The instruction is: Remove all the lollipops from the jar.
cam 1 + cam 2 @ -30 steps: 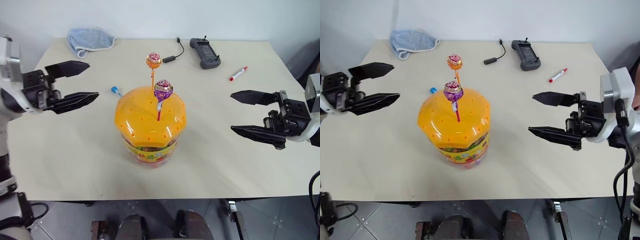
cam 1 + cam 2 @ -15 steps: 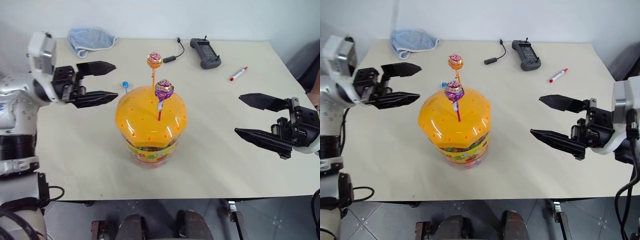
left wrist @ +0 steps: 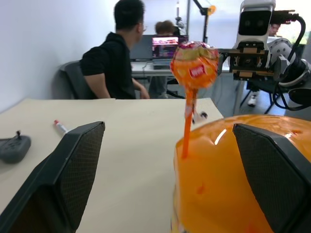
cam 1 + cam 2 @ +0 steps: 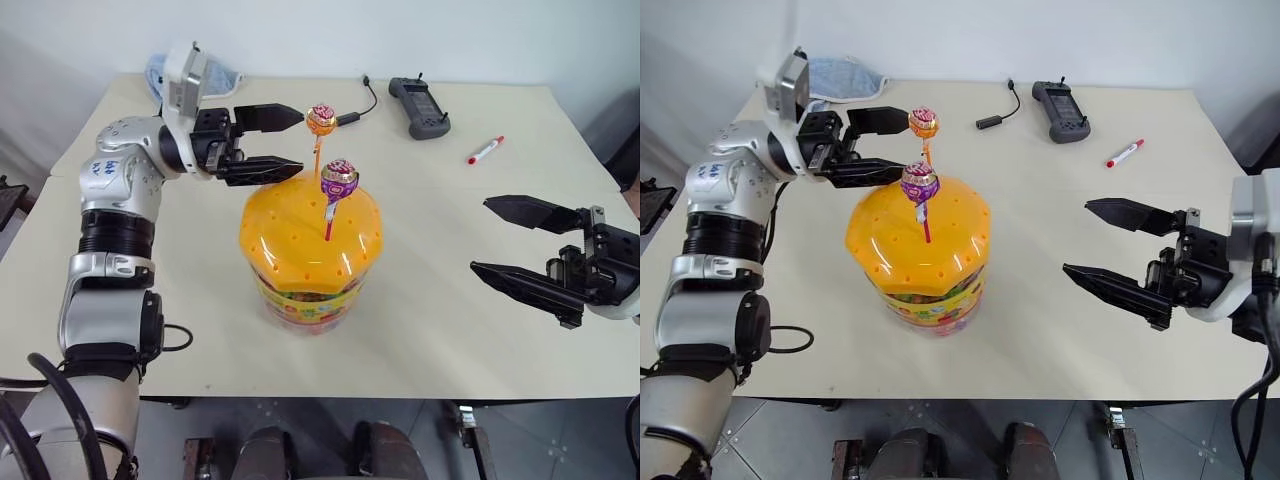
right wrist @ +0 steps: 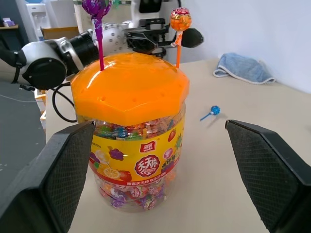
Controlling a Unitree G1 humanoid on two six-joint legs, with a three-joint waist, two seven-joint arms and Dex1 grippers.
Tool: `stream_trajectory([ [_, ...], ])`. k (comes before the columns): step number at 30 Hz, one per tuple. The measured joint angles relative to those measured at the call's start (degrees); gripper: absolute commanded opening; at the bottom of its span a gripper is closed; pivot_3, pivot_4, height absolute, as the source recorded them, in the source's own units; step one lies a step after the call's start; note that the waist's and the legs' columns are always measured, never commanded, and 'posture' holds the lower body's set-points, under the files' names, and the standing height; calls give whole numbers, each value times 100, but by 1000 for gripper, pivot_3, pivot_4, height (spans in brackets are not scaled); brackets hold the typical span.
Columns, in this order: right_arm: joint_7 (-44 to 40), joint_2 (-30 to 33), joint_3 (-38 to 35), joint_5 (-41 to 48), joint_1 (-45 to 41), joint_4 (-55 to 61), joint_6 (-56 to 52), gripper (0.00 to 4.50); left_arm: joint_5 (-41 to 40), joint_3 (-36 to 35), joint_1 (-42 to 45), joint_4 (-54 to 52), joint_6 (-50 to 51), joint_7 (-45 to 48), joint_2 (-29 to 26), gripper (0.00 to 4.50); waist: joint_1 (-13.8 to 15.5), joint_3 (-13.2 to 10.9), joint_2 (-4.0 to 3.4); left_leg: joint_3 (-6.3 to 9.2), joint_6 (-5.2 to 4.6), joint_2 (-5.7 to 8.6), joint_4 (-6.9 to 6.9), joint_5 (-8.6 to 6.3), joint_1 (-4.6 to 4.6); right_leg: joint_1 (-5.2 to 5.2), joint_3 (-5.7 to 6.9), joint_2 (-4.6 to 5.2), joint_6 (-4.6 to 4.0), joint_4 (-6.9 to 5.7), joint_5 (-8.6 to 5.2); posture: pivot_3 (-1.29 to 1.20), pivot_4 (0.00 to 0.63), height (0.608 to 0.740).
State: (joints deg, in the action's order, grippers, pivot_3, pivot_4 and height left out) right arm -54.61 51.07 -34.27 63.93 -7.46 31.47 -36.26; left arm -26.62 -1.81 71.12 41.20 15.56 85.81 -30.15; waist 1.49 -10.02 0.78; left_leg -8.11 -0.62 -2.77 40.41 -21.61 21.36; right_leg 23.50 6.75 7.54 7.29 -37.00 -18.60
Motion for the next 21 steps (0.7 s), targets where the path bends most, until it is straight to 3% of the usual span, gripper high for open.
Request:
stream_trajectory([
  [1,32,0,-13,24,31,11,10,4500,26,15,50,29,-37,11,52,4487,0,0,0,1,0,0,0,0,0,0,1,0,0,0,0,0,150,740],
  [16,306,-9,-111,81,212,194,142,4500,378,130,377,478,-382,18,362,6,5,-2,3,13,-1,0,15,-1,11,-1,8,1,0,0,0,0,150,740],
  [21,302,-10,-104,77,186,192,214,4500,378,101,599,466,-376,14,387,6,2,-3,5,20,-2,0,20,-1,17,-1,13,1,0,0,0,0,150,740],
])
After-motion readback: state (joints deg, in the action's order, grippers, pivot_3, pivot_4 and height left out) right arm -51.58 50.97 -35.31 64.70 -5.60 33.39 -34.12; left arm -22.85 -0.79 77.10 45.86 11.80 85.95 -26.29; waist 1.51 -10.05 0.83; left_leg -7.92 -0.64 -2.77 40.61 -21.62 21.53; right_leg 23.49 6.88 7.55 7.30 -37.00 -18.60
